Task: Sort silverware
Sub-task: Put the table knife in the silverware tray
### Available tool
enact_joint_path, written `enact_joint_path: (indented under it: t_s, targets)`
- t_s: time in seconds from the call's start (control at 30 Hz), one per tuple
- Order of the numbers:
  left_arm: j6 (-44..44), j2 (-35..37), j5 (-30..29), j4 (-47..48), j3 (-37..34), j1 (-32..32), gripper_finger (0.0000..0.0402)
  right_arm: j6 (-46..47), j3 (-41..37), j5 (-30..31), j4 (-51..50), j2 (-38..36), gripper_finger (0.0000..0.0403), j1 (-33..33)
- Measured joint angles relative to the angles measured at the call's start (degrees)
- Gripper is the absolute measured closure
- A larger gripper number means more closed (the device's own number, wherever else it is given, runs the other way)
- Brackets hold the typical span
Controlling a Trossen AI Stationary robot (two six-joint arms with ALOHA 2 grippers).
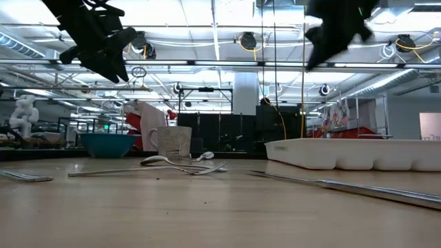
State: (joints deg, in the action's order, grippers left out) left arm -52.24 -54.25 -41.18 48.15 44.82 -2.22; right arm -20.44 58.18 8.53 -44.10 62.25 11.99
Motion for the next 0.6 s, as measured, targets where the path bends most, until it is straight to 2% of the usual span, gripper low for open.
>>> enact_joint_path:
  t_s: [0.07, 0.13, 0.2, 0.37, 0.6]
  targets:
    - [0.0, 0.0, 0.8, 0.0, 0.0, 0.0, 0.0265, 18.9, 2.7, -5.1, 1.3, 0.1, 0.0353, -0.8]
    - [0.0, 0.0, 1.3, 0.1, 0.0, 0.0, 0.0265, 35.3, 3.3, -7.6, 3.9, 0.3, 0.0346, -2.7]
    - [0.0, 0.0, 1.9, 0.1, 0.0, 0.0, 0.0265, 46.9, 3.1, -8.5, 5.4, 0.7, 0.0337, -5.8]
    - [1.7, 0.0, 3.4, 0.3, 0.0, 0.0, 0.0265, 63.5, 2.3, -5.1, 6.1, 6.3, 0.0306, -16.7]
    - [3.5, 0.0, 5.3, 0.5, 0.0, 0.0, 0.0265, 80.6, 2.3, -4.5, 13.8, 20.1, 0.0242, -28.3]
